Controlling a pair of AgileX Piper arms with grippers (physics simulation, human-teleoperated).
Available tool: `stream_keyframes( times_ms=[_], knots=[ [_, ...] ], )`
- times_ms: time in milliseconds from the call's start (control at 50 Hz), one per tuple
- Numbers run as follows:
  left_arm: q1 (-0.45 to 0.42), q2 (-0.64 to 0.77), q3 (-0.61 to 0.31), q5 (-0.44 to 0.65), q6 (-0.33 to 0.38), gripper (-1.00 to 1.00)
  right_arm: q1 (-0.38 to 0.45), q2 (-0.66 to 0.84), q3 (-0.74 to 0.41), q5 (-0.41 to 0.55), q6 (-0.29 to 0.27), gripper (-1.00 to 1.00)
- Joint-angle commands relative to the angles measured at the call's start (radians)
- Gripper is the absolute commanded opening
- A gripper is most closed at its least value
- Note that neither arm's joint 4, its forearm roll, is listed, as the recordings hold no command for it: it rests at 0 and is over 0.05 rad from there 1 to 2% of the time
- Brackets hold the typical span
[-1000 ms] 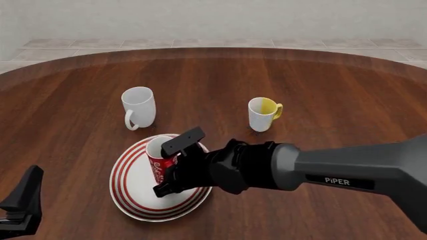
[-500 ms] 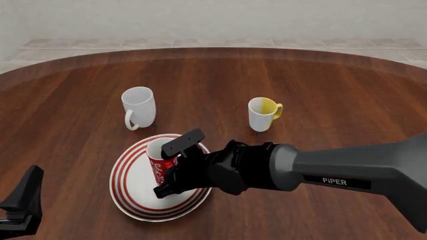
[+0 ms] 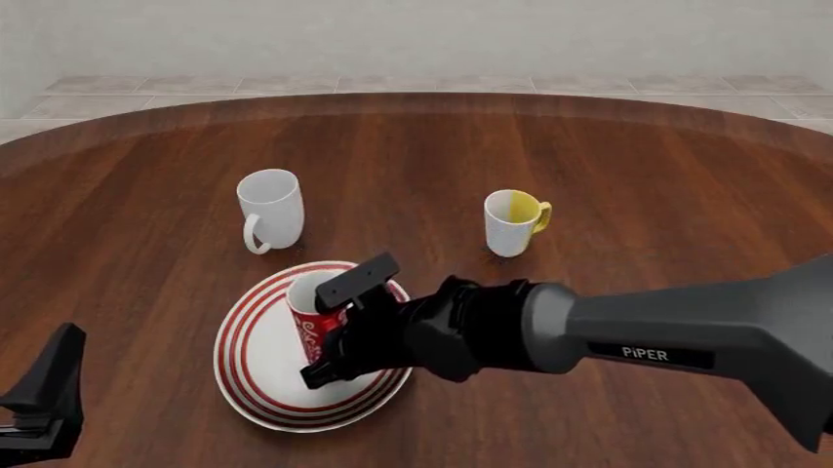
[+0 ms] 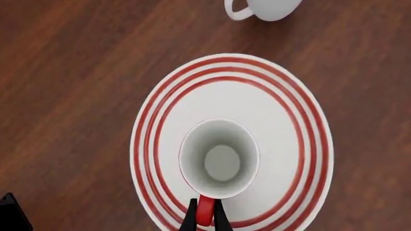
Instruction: Pick up the red mug and put it on the plate
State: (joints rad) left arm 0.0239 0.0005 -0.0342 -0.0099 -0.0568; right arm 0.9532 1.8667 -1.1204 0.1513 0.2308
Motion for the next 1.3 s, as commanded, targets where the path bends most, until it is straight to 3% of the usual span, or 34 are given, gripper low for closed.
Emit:
stream_keyframes(
  times_ms=[20, 660, 680, 1020, 1300],
  knots=[
    [0.000, 0.000, 0.000, 0.000, 0.000, 1.00, 0.009, 0.006, -0.003, -0.006, 0.014, -1.00],
    [0.000, 0.000, -0.004, 0.001, -0.003, 1.00, 0.016, 0.031, -0.012, 0.003, 0.022, -1.00],
    [0.001, 0.000, -0.002, 0.000, -0.003, 1.00, 0.009, 0.031, -0.010, 0.004, 0.025, 1.00],
    [-0.001, 0.000, -0.002, 0.000, -0.001, 1.00, 0.017, 0.031, -0.013, 0.008, 0.037, 1.00],
    [-0.004, 0.000, 0.004, -0.007, 0.005, 1.00, 0.013, -0.026, -0.002, 0.027, 0.015, 1.00]
  ],
)
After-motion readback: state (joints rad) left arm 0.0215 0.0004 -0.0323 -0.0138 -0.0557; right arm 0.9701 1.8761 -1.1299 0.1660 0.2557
